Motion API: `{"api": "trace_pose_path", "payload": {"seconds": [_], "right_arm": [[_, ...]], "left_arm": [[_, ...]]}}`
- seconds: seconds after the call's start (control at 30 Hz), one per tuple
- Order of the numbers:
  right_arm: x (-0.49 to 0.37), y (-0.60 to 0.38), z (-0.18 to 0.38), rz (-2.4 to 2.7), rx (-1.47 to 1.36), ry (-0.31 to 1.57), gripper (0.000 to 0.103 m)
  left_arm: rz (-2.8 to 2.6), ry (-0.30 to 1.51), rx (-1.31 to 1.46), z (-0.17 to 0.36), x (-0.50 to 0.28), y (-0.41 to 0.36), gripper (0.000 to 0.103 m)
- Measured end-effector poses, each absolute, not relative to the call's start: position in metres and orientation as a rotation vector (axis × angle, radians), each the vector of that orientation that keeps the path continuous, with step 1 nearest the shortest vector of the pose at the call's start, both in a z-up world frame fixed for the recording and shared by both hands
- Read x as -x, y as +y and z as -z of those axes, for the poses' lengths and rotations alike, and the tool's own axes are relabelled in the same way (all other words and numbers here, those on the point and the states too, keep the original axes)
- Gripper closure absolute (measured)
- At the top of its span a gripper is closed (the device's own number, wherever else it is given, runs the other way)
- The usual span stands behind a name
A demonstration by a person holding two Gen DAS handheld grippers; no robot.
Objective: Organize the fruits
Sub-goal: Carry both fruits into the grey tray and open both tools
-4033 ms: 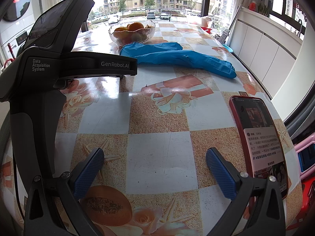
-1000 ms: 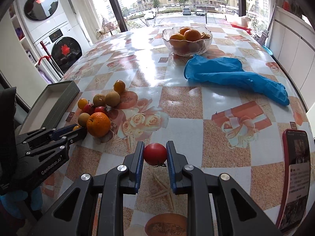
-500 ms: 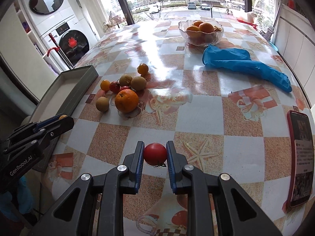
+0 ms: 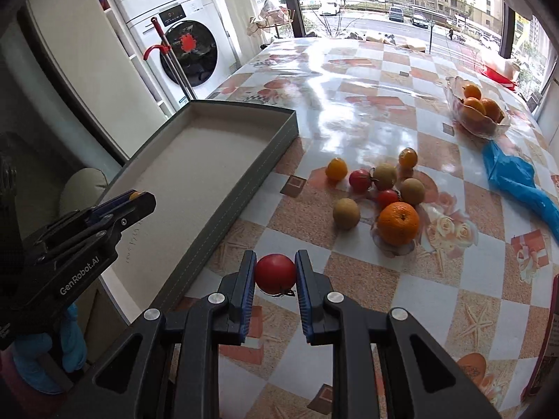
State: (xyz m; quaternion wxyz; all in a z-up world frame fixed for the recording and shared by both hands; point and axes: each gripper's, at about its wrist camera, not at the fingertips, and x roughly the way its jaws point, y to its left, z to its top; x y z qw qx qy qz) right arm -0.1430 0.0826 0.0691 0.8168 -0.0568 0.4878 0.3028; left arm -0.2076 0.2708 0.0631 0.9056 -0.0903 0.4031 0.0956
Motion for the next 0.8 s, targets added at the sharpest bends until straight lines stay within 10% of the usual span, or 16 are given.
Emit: {"api": "trace_pose_path", "payload": {"seconds": [0.8], "right_arm": [[0.164,0.193,-0.031,-0.668,0.524,1.094,0.079]], "left_arm": [[-0.264,0.873,0.244,-0.016,0.211,0.315,0.082]]}}
